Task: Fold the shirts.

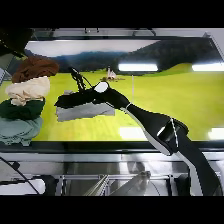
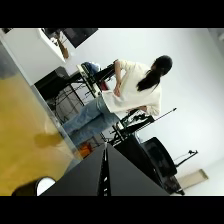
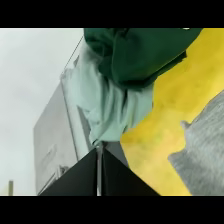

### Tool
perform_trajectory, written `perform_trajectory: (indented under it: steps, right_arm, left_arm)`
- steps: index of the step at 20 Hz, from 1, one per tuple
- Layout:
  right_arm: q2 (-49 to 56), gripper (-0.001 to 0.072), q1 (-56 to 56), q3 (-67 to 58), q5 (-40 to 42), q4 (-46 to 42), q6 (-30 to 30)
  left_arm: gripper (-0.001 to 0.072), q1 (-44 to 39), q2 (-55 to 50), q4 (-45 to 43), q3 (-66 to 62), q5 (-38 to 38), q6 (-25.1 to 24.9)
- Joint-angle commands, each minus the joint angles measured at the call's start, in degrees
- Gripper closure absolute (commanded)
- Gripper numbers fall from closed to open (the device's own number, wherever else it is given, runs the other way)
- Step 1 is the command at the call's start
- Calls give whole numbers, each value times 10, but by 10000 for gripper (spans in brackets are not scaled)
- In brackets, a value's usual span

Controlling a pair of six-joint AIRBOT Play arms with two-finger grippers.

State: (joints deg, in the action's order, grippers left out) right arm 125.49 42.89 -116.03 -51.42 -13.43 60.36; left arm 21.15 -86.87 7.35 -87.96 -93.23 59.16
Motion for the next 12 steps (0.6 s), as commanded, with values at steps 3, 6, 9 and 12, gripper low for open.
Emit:
perform_trajectory:
  steps: [3, 6, 9, 12]
  right_arm:
    - [-62, 703, -113, -10, -165, -143, 125]
    - [-148, 704, -201, 40, -214, -262, 198]
    - [-227, 703, -263, 134, -224, -382, 240]
    - [-237, 421, -281, 235, -174, -383, 242]
  left_arm:
    - [705, 8, 25, -1, 64, -16, -28]
    - [706, 8, 25, -3, 88, -34, -41]
    - [706, 8, 25, -3, 134, -49, -68]
    - [706, 8, 24, -3, 174, -43, -90]
